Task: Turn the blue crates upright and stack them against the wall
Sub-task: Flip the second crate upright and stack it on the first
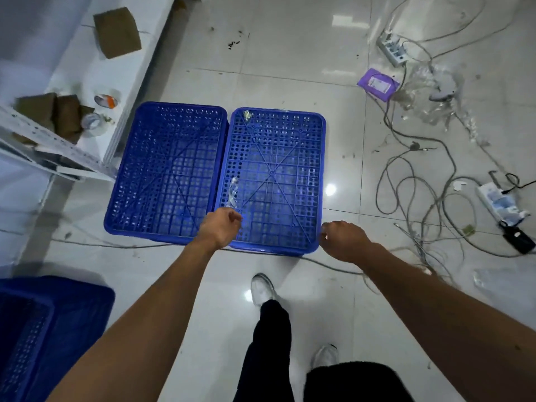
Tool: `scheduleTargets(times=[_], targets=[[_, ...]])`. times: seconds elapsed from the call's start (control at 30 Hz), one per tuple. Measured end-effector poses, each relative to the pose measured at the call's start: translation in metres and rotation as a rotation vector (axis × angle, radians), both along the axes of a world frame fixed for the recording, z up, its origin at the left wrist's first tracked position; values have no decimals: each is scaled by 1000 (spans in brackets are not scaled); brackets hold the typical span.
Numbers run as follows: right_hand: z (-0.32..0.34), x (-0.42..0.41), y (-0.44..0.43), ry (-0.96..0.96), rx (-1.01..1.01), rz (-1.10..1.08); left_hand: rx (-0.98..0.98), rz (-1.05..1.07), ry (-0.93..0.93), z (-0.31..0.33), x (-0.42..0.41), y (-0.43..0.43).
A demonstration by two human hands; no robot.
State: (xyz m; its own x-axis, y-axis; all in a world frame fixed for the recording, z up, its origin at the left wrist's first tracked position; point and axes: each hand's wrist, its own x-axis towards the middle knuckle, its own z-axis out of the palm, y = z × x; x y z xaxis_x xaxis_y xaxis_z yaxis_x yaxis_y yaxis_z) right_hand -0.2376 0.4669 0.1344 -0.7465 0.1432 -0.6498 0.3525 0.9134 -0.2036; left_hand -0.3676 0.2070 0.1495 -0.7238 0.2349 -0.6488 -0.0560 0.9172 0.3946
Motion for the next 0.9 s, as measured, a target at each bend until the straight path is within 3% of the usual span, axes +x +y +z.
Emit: scheduleTargets(times=[0.3,0.47,0.7,0.9], targets=[[-160,-64,26,-120,7,-28,-201,-133,-73,-162,-75,14],[-230,-86,52,-55,33,-116,-366,-191,-49,-235,-94,40],[-263,-80,82,-43,49,-221,-481,-166,63,-271,-98,28],[-268,-82,92,-36,-220,-572,-418,-39,43,-269,-88,51]])
